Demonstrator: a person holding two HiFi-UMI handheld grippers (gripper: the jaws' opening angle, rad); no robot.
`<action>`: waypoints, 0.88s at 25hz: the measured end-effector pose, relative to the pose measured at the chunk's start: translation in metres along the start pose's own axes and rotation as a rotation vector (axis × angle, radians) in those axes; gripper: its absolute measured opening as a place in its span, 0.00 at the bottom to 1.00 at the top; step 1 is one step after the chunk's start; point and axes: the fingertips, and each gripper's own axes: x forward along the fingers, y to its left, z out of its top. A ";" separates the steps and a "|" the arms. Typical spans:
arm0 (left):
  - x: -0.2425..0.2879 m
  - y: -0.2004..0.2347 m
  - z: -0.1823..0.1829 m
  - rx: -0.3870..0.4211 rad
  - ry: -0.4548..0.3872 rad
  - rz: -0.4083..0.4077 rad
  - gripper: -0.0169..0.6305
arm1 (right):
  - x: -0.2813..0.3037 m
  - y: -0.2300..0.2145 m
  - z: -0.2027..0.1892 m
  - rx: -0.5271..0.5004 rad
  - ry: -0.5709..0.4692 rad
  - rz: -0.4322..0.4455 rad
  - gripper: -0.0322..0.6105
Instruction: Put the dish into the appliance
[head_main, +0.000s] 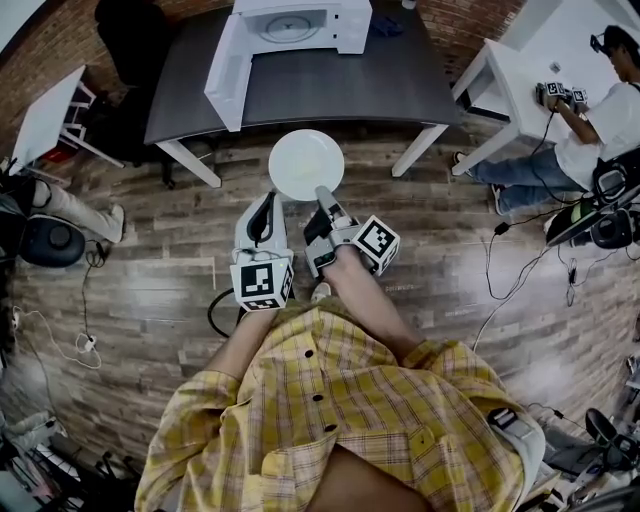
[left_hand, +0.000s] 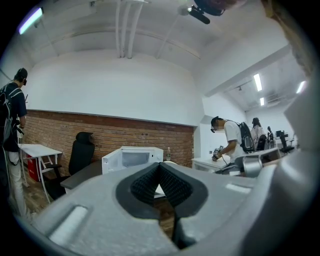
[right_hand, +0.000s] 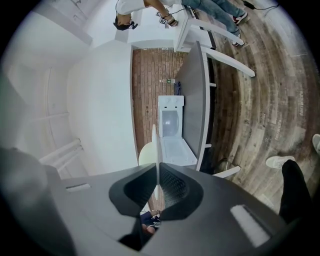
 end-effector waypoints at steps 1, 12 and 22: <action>0.002 0.001 0.000 0.000 0.000 0.001 0.02 | 0.002 -0.001 0.001 -0.002 0.003 -0.004 0.08; 0.047 0.025 -0.007 -0.018 0.003 0.004 0.02 | 0.051 -0.011 0.025 -0.016 0.001 -0.016 0.08; 0.129 0.065 -0.005 -0.034 0.006 -0.023 0.02 | 0.133 -0.010 0.051 -0.007 -0.012 -0.028 0.08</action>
